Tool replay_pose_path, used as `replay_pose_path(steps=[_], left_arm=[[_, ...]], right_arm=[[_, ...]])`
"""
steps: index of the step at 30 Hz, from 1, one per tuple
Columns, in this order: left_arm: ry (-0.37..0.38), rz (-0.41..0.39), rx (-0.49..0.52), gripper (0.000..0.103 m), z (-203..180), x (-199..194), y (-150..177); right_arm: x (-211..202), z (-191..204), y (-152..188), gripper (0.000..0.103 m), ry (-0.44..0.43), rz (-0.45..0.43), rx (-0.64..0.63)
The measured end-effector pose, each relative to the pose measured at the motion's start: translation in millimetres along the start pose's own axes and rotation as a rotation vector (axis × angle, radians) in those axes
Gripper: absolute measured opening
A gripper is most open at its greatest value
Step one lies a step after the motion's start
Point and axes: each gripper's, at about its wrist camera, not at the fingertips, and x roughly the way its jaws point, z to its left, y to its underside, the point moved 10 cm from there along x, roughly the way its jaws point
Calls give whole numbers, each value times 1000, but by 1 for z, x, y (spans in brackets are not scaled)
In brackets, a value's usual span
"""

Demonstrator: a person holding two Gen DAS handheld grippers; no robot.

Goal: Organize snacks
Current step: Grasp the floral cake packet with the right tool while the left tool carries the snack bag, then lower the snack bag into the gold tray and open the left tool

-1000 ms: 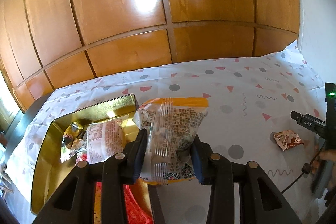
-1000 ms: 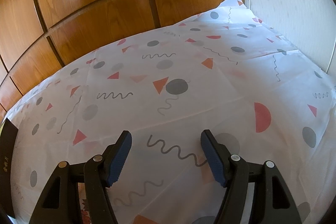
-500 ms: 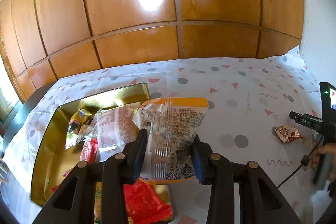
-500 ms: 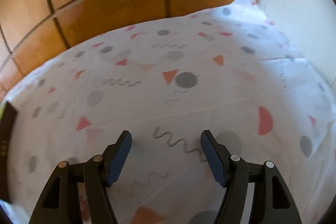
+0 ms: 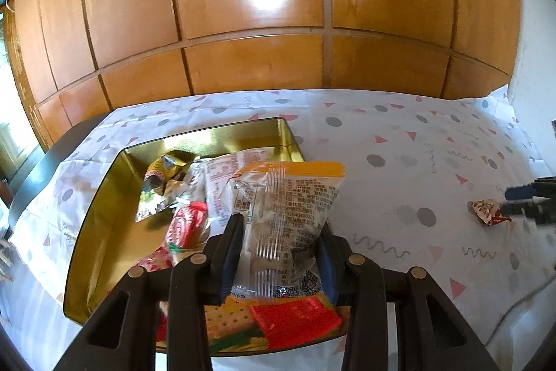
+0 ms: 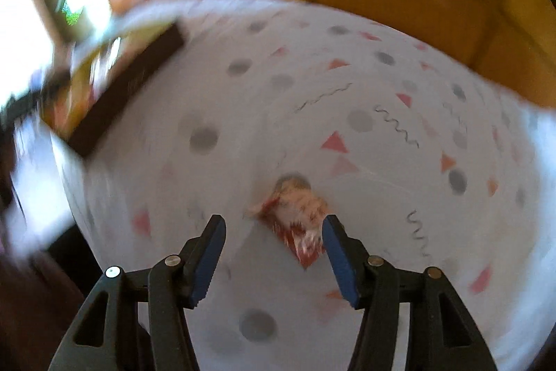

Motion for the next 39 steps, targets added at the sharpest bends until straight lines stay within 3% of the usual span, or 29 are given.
replay_pose_path(steps=[3,10,11,12,13,16,28,39], left_arm=[[-10,2,-13,40,8,-1,1],[-26,9,-34,40,18,-3,4],[-27,12,-34,40,19,-3,4],[-27,16,-37,40,20,-3,5],[-30,18,-40,40,22,-4,6],[-42,19,-47,40,27,-5,7],[-123,32,-137,40,74,-10,18],[-227,57,-256,40,137,-21,34]], right_arm=[[11,1,10,59,60,72,-102],[39,-18,-15,59,44,57,-47],[44,-21,-20,54,40,46,-20],[47,-24,-25,39,36,36,8],[48,-25,-30,32,42,23,33],[49,-25,-43,29,53,-38,97],[66,-31,-63,32,7,-255,459],[67,-32,-63,32,55,-295,452]])
